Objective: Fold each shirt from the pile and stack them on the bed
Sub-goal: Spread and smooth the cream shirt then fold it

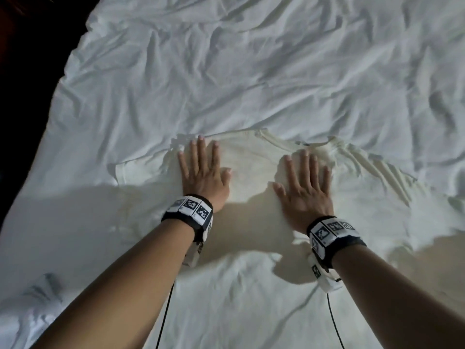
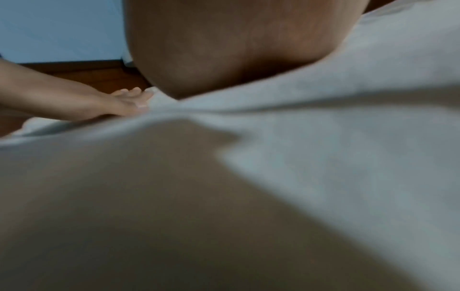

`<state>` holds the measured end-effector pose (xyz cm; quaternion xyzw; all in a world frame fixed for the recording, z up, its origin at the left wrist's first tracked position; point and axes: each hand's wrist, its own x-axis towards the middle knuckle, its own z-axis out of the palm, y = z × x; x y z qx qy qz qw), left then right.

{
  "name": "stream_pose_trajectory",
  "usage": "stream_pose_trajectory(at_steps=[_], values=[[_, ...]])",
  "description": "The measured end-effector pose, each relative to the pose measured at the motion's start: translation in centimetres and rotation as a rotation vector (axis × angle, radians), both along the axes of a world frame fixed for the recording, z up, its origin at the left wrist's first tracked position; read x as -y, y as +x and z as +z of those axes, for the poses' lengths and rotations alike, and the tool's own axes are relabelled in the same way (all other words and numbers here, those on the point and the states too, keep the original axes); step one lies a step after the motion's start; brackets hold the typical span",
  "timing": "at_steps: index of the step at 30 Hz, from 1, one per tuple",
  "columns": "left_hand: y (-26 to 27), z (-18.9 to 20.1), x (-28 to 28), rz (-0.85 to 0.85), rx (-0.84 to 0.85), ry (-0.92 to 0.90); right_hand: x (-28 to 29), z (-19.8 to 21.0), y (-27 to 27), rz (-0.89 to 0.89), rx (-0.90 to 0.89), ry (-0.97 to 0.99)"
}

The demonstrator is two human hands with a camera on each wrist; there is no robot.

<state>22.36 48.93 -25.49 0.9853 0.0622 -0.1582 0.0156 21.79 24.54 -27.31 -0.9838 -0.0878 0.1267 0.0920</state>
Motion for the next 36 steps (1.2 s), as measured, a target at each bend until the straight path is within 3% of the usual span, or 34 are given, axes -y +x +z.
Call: stream_pose_trajectory(at_steps=[3,5,11,15,19,21,24,28,33,36], values=[[-0.8,0.8,4.2,-0.290,-0.023,-0.141,-0.1,0.6,-1.2,-0.024,0.018,0.035],[-1.3,0.1,5.3,-0.367,-0.100,-0.172,1.5,0.5,-1.6,-0.043,-0.014,0.045],[-0.8,-1.3,3.7,-0.210,-0.117,-0.085,12.7,0.4,-0.5,-0.206,-0.104,-0.055],[-0.7,0.0,5.7,-0.110,-0.114,-0.123,17.5,1.5,0.1,-0.177,-0.099,-0.074],[-2.0,1.8,10.9,-0.128,0.060,-0.152,19.8,2.9,0.6,-0.160,0.039,0.012],[-3.3,2.7,14.5,-0.192,0.162,-0.233,20.9,3.8,1.1,-0.176,0.105,0.080],[-5.5,3.2,20.3,-0.236,0.262,-0.433,22.2,4.6,2.0,-0.237,0.068,0.170],[-7.9,4.6,27.6,-0.181,0.009,-0.647,23.3,5.8,3.4,-0.296,-0.088,0.237],[-10.3,4.6,34.3,-0.191,-0.129,-0.656,24.7,6.5,4.6,-0.265,-0.175,0.215],[-11.4,4.4,36.5,-0.245,-0.196,-0.542,25.4,6.7,4.8,-0.279,-0.150,0.244]])
